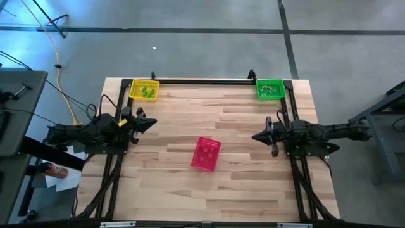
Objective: Sort Halloween decoration
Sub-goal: Return to Home Position
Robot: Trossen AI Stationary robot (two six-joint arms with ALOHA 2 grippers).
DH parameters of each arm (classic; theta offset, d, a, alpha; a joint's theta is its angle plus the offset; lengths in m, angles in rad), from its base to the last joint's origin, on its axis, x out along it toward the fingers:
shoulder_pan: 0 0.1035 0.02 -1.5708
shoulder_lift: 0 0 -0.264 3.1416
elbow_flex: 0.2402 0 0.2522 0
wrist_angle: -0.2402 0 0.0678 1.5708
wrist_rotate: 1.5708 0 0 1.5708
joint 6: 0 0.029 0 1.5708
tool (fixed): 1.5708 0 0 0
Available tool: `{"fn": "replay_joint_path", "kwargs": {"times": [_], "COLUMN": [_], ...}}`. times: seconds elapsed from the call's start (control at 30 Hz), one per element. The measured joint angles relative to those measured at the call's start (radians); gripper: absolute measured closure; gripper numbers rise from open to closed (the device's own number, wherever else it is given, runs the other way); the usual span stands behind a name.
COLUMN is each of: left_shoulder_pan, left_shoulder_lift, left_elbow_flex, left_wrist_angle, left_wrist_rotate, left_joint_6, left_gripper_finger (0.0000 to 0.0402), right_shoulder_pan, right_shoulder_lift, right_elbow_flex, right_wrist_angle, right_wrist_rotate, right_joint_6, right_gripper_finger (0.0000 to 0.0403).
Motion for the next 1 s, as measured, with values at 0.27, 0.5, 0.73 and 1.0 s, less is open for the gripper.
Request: {"fn": "replay_joint_path", "kwargs": {"times": [0.27, 0.5, 0.73, 1.0], "left_shoulder_pan": [-0.002, -0.004, -0.003, -0.003], "left_shoulder_lift": [-0.002, -0.002, -0.002, -0.002], "left_elbow_flex": [0.000, 0.000, 0.000, 0.000], "left_wrist_angle": [0.001, -0.001, -0.001, -0.001], "left_wrist_rotate": [0.000, -0.002, -0.003, -0.003], "left_joint_6": [0.000, 0.000, 0.000, 0.000], "left_gripper_finger": [0.0401, 0.0401, 0.0401, 0.0401], "right_shoulder_pan": [0.000, 0.000, 0.000, 0.000], "right_shoulder_lift": [-0.130, -0.130, -0.131, -0.131], "right_elbow_flex": [0.000, 0.000, 0.000, 0.000], "right_wrist_angle": [0.039, 0.030, 0.006, 0.005], "right_wrist_rotate": [0.000, 0.000, 0.000, 0.000], "right_joint_6": [0.000, 0.000, 0.000, 0.000], "right_gripper_finger": [0.0402, 0.0402, 0.0402, 0.0402]}}
